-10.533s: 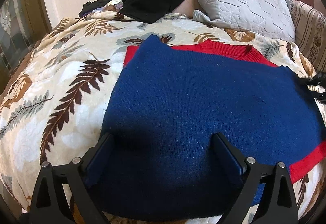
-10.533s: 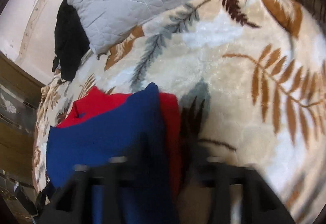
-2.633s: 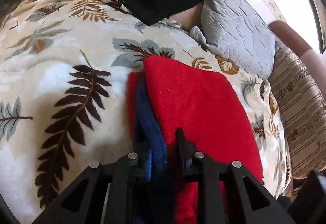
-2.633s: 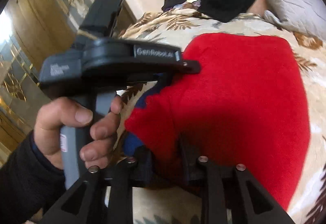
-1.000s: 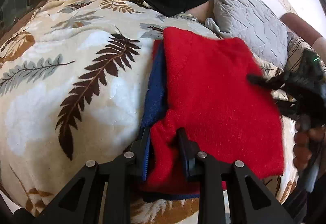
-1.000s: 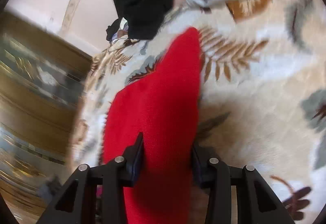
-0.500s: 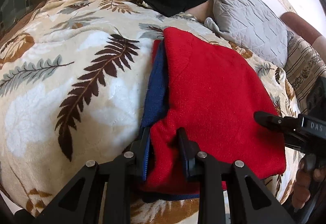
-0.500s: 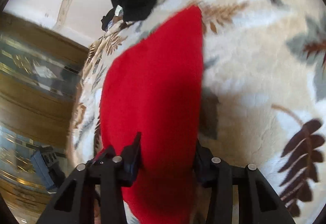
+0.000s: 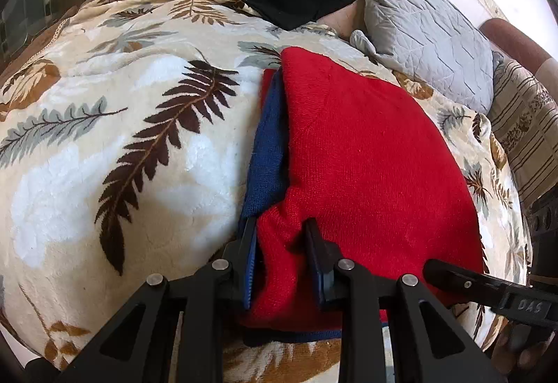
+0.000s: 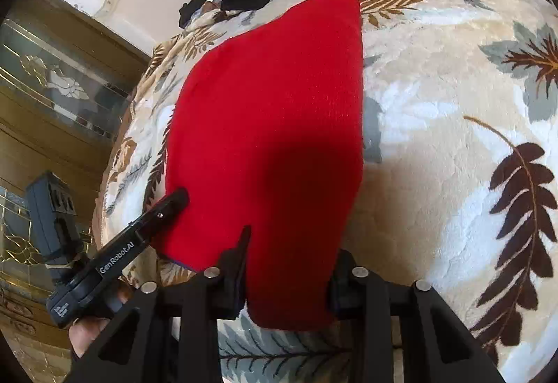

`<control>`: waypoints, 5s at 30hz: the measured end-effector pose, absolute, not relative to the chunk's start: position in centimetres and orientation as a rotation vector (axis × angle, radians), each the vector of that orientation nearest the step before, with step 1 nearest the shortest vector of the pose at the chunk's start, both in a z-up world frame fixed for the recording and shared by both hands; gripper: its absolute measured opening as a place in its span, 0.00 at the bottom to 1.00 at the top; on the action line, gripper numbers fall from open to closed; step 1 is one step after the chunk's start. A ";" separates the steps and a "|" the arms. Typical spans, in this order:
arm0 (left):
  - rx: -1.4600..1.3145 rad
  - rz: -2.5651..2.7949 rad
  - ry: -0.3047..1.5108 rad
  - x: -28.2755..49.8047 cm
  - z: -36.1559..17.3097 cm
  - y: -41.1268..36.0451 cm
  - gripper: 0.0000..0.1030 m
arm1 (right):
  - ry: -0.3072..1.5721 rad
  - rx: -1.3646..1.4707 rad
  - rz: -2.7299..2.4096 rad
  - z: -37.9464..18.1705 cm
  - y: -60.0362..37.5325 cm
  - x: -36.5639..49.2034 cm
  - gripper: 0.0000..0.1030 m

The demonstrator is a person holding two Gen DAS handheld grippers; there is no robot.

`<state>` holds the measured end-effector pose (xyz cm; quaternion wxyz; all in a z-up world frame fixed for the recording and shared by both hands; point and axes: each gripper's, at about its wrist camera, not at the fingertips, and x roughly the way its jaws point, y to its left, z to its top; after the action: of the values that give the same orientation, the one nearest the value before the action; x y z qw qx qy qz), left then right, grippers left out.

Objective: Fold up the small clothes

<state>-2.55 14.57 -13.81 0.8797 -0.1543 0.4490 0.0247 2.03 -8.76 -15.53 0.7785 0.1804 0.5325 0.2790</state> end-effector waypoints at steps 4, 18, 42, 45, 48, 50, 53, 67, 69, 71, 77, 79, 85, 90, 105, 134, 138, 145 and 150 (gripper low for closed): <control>-0.320 0.048 0.941 -2.6 -13.6 14.7 0.27 | 1.133 0.422 0.650 -15.1 -9.0 0.8 0.69; -0.572 -0.123 1.018 4.3 -14.5 18.2 0.36 | 1.054 0.535 0.616 -13.9 -11.1 7.6 0.78; -0.402 -0.226 0.823 9.0 -5.8 8.5 0.28 | 0.900 0.349 0.673 -5.8 -15.5 11.3 0.43; -0.306 -0.136 0.936 13.0 -10.1 5.6 0.40 | 0.933 0.375 0.521 -9.6 -18.9 14.3 0.69; -0.307 -0.101 0.981 14.0 -12.9 5.0 0.55 | 1.021 0.433 0.434 -13.1 -21.0 13.9 0.70; -0.288 -0.081 0.983 13.6 -11.7 5.2 0.54 | 0.954 0.391 0.439 -12.0 -21.3 11.7 0.70; -0.286 -0.093 0.954 11.5 -9.7 5.7 0.53 | 0.864 0.406 0.459 -9.3 -21.4 9.5 0.70; -0.209 -0.014 1.018 8.9 -12.4 7.0 0.34 | 0.910 0.447 0.575 -8.0 -17.9 11.0 0.84; -0.218 0.000 1.012 8.4 -12.6 7.4 0.39 | 0.979 0.462 0.559 -9.5 -17.8 13.6 0.86; -0.225 -0.004 1.016 8.3 -12.6 7.2 0.41 | 1.047 0.490 0.533 -11.1 -17.8 15.1 0.86; -0.216 0.003 1.017 9.0 -13.0 7.1 0.44 | 0.932 0.431 0.576 -6.5 -16.8 14.7 0.87; -0.221 0.006 1.018 9.0 -13.0 7.2 0.44 | 1.110 0.455 0.575 -10.3 -16.1 17.1 0.88; -0.209 0.003 1.018 8.8 -12.7 7.4 0.49 | 0.970 0.423 0.606 -7.5 -16.7 13.7 0.88; -0.246 -0.002 0.974 7.7 -11.1 7.5 0.51 | 0.944 0.459 0.491 -7.8 -19.7 13.6 0.88; -0.405 -0.127 1.040 15.0 -12.7 7.0 0.20 | 1.103 0.433 0.529 -13.3 -22.0 15.4 0.46; -0.252 -0.047 0.979 10.5 -10.8 6.1 0.26 | 1.071 0.219 0.434 -11.4 -19.5 9.0 0.30; -0.258 -0.054 0.997 10.0 -11.1 5.9 0.33 | 1.131 0.281 0.431 -14.2 -19.9 9.1 0.64; -0.237 -0.039 0.969 8.1 -10.4 5.7 0.46 | 0.950 0.300 0.364 -9.5 -21.1 6.4 0.73; -0.237 -0.044 0.975 8.1 -10.5 5.5 0.46 | 0.904 0.325 0.423 -7.1 -20.5 7.6 0.74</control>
<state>8.13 5.49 -10.53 0.8766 -0.1137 0.4672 -0.0210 7.55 -20.51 -7.11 0.8655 0.1553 0.4313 0.2018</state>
